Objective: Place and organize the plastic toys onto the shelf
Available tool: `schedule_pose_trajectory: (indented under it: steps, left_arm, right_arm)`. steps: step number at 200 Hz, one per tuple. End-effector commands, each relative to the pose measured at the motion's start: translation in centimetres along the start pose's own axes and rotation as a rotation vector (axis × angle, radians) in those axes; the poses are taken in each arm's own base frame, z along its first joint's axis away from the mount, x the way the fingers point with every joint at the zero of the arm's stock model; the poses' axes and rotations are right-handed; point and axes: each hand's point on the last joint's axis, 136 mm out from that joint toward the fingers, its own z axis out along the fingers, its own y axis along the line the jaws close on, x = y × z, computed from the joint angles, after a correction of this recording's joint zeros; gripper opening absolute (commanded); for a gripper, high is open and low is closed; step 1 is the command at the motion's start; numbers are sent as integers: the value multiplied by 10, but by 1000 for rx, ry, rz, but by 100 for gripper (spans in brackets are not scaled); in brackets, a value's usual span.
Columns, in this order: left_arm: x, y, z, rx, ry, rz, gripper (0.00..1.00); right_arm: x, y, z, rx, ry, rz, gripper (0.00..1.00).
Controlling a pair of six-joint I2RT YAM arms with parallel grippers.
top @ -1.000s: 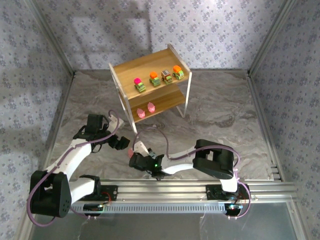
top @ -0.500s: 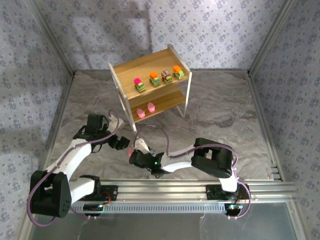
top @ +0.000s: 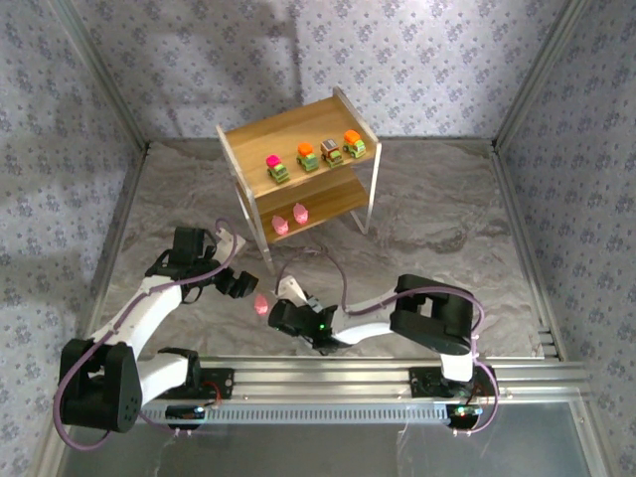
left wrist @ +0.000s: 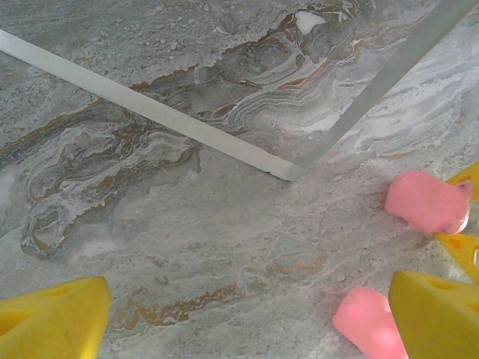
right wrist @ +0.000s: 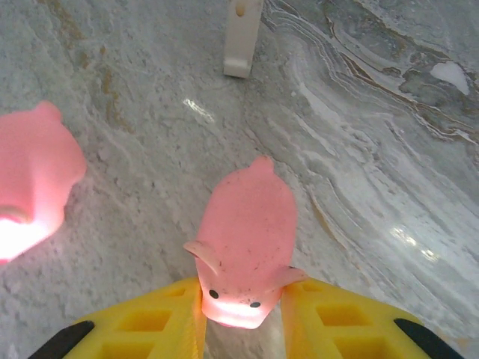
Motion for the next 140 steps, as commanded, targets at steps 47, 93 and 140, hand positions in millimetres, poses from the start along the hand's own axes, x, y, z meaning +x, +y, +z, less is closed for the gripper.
schedule_pose_trajectory:
  steps: [47,93,140]
  left_arm:
    - [1,-3,0,24,-1,-9,96]
    - [0,-3,-1,22,-5,-9,96]
    - [-1,-3,-2,21,-8,-8,96]
  right_arm:
    - [-32,-20,-42,-14,-74,-53,33]
    - [-57,-53,-63,10,-105,-26,33]
    - [-81,-93,-69,59,-116,2,33]
